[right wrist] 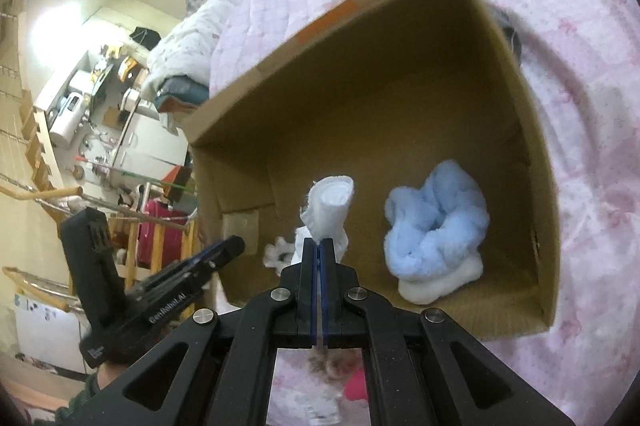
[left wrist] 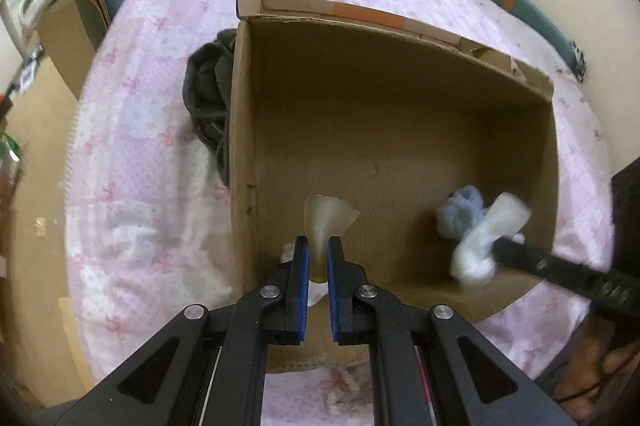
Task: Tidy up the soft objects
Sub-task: 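Grasp clear plastic bag with left tool while right tool drops sock into box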
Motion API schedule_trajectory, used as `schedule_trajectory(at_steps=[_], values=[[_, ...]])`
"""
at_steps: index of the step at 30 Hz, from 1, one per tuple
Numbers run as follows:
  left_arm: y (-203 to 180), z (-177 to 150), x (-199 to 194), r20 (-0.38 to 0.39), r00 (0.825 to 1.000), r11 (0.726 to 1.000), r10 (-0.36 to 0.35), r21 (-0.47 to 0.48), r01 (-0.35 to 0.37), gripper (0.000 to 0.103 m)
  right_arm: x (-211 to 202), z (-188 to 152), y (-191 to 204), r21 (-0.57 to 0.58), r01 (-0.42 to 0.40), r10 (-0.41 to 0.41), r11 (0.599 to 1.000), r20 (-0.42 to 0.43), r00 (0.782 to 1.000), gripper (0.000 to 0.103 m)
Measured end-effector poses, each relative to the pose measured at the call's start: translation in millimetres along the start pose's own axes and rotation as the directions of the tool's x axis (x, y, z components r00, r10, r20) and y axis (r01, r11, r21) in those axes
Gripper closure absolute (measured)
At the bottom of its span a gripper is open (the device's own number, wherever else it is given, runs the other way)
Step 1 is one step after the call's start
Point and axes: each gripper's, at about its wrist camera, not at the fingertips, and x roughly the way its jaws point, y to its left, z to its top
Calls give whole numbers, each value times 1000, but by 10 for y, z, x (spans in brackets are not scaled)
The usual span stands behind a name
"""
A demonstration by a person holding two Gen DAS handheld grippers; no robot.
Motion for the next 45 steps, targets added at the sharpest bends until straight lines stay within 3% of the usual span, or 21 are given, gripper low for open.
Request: schedule_trajectory(at_steps=[4, 9, 19, 45], values=[[-37, 57, 1, 18, 999, 999, 36, 33, -37, 95, 124, -17, 47, -37, 18, -19, 999, -25, 999, 100], [-80, 11, 75, -18, 999, 999, 34, 36, -33, 95, 190, -12, 153, -89, 23, -25, 996, -24, 999, 100], [-178, -30, 95, -15, 999, 996, 40, 76, -39, 94, 273, 22, 33, -51, 41, -44, 998, -52, 998, 100], [-249, -67, 29, -1, 999, 994, 45, 99, -44, 94, 278, 41, 108, -82, 29, -33, 996, -44, 998, 100]])
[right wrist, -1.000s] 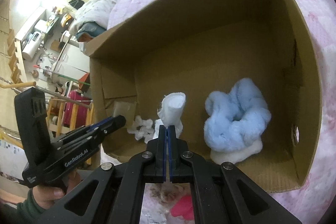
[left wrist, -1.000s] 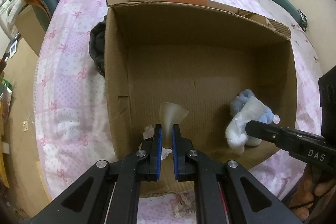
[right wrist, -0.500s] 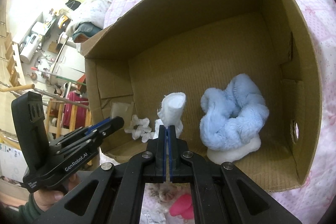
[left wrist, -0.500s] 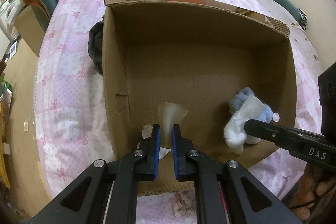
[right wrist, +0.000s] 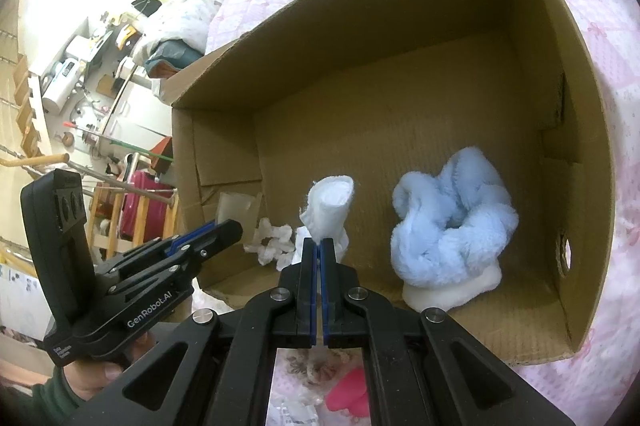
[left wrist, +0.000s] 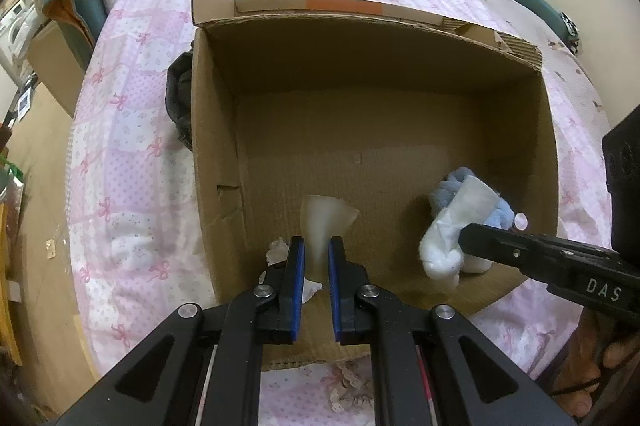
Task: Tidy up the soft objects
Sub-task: 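Grasp clear plastic bag with left tool while right tool drops sock into box, then open the left tool over the box to release the plastic bag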
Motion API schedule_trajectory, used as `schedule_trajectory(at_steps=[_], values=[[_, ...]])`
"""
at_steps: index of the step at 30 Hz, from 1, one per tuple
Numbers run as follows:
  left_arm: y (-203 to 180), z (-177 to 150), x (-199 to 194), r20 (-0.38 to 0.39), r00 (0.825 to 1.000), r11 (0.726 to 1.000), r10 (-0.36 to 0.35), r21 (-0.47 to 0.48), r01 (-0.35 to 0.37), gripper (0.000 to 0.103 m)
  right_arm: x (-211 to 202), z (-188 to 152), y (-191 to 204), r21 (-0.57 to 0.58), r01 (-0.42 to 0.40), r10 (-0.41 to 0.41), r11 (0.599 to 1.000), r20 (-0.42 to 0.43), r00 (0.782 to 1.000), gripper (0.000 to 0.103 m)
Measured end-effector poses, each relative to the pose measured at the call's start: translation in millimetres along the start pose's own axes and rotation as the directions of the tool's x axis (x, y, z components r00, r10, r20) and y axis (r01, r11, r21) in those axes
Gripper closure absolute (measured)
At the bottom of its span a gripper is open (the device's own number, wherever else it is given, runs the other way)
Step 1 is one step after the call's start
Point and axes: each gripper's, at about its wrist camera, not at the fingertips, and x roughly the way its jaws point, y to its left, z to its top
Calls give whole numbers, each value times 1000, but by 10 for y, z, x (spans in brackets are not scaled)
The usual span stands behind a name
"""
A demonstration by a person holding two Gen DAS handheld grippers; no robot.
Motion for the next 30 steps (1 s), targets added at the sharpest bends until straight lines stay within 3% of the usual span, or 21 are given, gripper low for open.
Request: schedule_trajectory(at_steps=[5, 9, 10, 17, 20, 21, 22, 24, 30], values=[[-9, -20, -68, 18, 1000, 1000, 3, -4, -3, 80, -9, 14, 1, 3, -6, 6, 1000, 9, 1000, 100], [-23, -38, -117, 27, 999, 1000, 30, -4, -30, 51, -34, 19, -34, 11, -1, 1, 1000, 19, 1000, 100], [-22, -44, -143, 35, 999, 1000, 31, -7, -30, 48, -41, 19, -36, 12, -1, 1, 1000, 22, 1000, 100], [36, -82, -287, 64, 997, 999, 39, -26, -37, 47, -124, 10, -9, 7, 2, -2, 1000, 49, 999, 95], [59, -122, -343, 75, 996, 999, 45, -28, -43, 47, -164, -6, 3, 6, 12, -12, 1000, 62, 998, 77], [57, -138, -366, 81, 995, 999, 50, -25, -48, 46, -182, -19, 5, 4, 16, -17, 1000, 65, 998, 68], [53, -147, -379, 84, 995, 999, 51, -22, -49, 45, -195, -27, 7, 3, 24, -24, 1000, 67, 997, 50], [41, -165, -409, 88, 995, 999, 50, -12, -49, 45, -234, -50, 24, -4, 24, -24, 1000, 79, 997, 35], [39, -252, -528, 112, 992, 999, 53, -12, -52, 44, -325, -119, 62, -30, 54, -51, 998, 88, 995, 35]])
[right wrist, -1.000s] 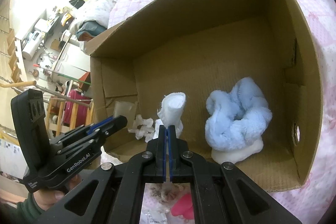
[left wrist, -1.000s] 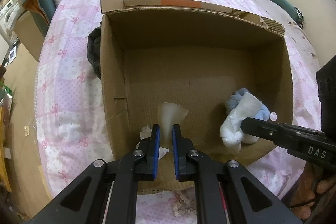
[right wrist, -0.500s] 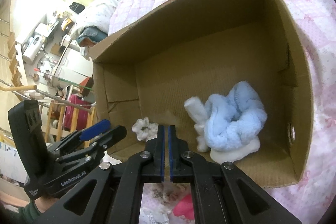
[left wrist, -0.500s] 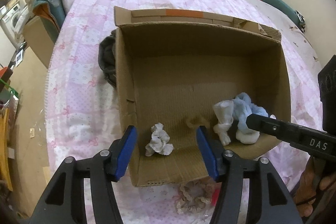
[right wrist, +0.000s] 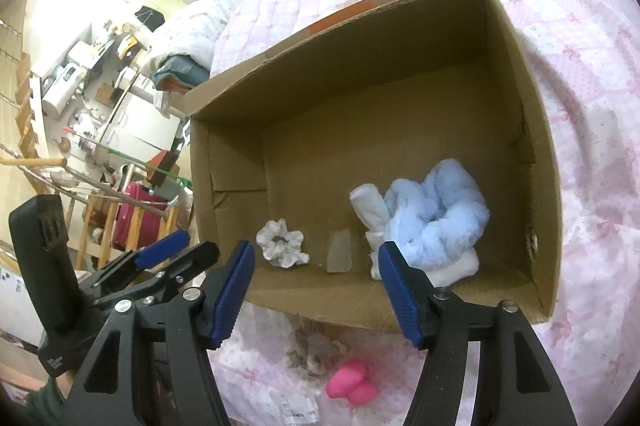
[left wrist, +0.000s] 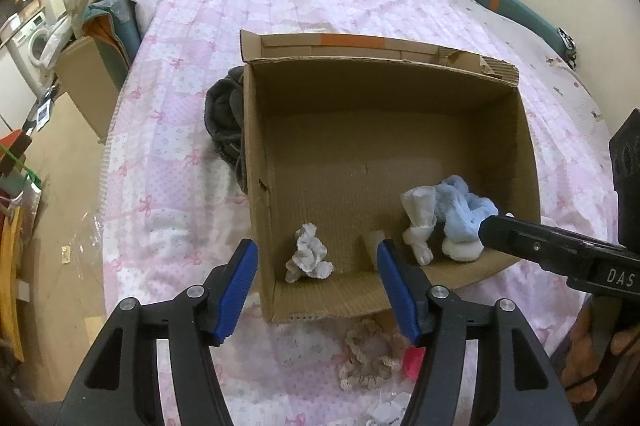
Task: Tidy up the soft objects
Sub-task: 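Open the left tool over the box to release the plastic bag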
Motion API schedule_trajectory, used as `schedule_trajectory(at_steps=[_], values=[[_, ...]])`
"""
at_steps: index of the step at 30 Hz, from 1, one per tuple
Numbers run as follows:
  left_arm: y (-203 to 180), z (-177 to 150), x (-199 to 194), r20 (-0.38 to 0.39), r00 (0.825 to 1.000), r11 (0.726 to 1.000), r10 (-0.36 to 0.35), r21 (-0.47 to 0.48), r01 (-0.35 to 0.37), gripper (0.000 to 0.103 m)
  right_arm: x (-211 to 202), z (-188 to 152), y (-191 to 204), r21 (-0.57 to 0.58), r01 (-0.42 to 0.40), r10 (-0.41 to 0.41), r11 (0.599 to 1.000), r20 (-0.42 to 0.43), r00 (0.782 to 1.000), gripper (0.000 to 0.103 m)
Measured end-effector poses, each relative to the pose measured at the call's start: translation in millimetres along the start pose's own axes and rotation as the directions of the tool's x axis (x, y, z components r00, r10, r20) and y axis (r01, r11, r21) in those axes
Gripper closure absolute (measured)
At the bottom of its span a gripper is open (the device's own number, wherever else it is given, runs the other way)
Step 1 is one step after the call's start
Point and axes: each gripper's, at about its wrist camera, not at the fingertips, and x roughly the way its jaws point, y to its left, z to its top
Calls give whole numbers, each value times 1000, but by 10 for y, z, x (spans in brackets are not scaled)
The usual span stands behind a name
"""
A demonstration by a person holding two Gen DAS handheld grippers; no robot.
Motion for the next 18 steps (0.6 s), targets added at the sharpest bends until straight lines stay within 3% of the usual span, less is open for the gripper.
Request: schedule_trajectory(at_steps=[12, 18], values=[[105, -430, -300, 4, 1000, 999, 5, -40, -4, 44, -165, -347, 105, -32, 31, -32, 999, -13, 999, 35], [130, -635, -312, -30, 998, 998, 52, -38, -53, 44, -194, -615, 177, -61, 61, -63, 996, -32, 997, 34]])
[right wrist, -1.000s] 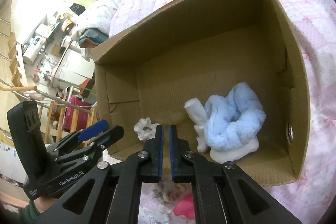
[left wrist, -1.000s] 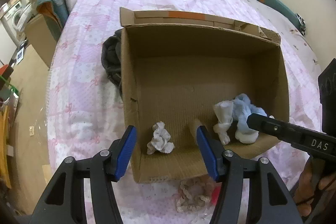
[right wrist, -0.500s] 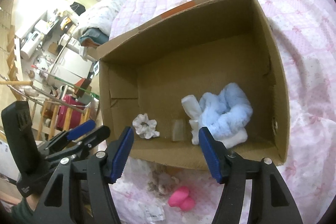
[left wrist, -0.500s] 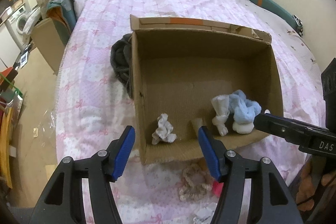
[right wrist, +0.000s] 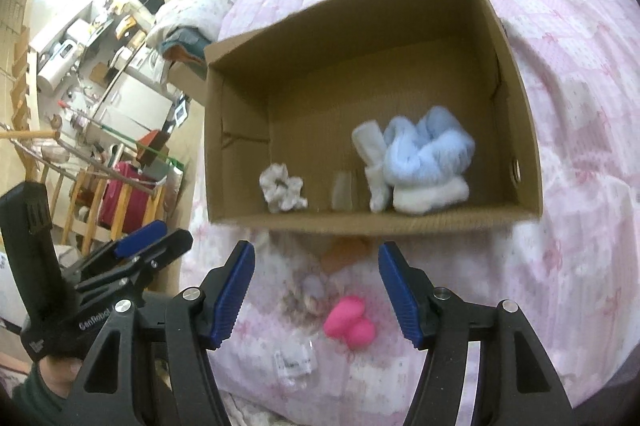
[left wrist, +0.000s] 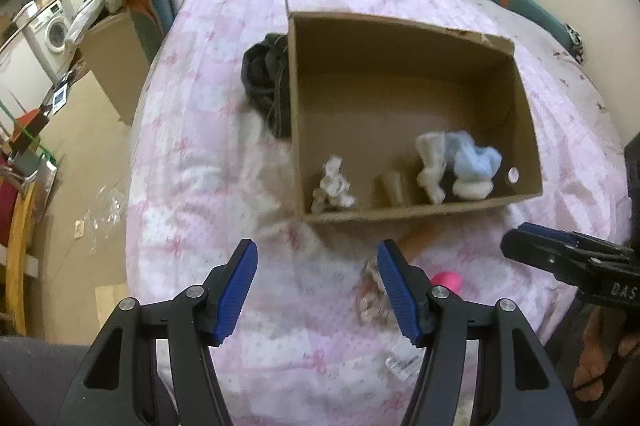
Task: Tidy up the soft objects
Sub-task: 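Open the left tool over the box to release the plastic bag, then grasp the clear plastic bag with the right tool while left tool grasps beige scrunchie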
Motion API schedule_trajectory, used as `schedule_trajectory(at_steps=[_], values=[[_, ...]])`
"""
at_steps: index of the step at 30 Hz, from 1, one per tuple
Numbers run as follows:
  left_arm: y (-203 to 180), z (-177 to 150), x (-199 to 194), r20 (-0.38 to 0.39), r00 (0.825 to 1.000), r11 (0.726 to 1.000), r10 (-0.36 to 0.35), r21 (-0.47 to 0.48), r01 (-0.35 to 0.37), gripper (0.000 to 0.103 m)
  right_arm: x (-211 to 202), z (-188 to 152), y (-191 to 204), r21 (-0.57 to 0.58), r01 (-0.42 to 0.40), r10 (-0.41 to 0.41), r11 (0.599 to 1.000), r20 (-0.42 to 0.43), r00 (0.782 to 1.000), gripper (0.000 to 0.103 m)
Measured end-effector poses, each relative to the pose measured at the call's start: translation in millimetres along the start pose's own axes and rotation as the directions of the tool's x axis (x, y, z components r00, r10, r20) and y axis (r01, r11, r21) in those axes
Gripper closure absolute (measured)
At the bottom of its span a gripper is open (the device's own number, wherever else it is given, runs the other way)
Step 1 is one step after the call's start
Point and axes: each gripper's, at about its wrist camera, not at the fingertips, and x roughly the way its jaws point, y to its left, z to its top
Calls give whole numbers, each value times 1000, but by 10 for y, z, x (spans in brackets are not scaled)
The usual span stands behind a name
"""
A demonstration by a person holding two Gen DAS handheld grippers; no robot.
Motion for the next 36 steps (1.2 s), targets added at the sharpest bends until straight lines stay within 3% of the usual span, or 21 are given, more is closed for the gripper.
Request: schedule_trajectory(at_steps=[6, 13, 17, 21, 23, 26, 28, 33, 35, 36], values=[[114, -137, 152, -86, 996, 996, -41, -83, 34, 44, 18, -245, -18, 7, 31, -30, 1000, -38, 999, 34], [204, -111, 197, -106, 993, 989, -49, -143, 34, 44, 91, -396, -145, 84, 49, -41, 995, -99, 994, 32], [217, -107, 235, -124, 991, 988, -52, -152, 33, 44, 265, -515, -110, 65, 103, -89, 993, -184, 979, 28], [228, -100, 284, -148, 986, 984, -70, -170, 45, 44, 521, -662, 44, 32, 42, -30, 999, -303, 952, 28], [232, -95, 292, -152, 985, 983, -75, -177, 47, 44, 647, -741, 174, -23, 47, -52, 999, -341, 939, 28], [245, -92, 312, -162, 983, 980, -88, -191, 56, 44, 832, -855, 453, -205, 118, -186, 972, -356, 916, 28], [258, -93, 324, -168, 981, 978, -94, -200, 59, 44, 929, -919, 587, -283, 135, -233, 950, -349, 908, 28], [306, -93, 355, -179, 980, 973, -91, -224, 50, 44, 1011, -982, 726, -330, 144, -259, 933, -337, 905, 29], [320, -90, 364, -181, 979, 971, -94, -234, 50, 44, 987, -991, 762, -339, 131, -249, 932, -334, 909, 46], [325, -88, 365, -180, 979, 970, -94, -237, 49, 44, 971, -976, 774, -344, 127, -246, 930, -331, 911, 64]])
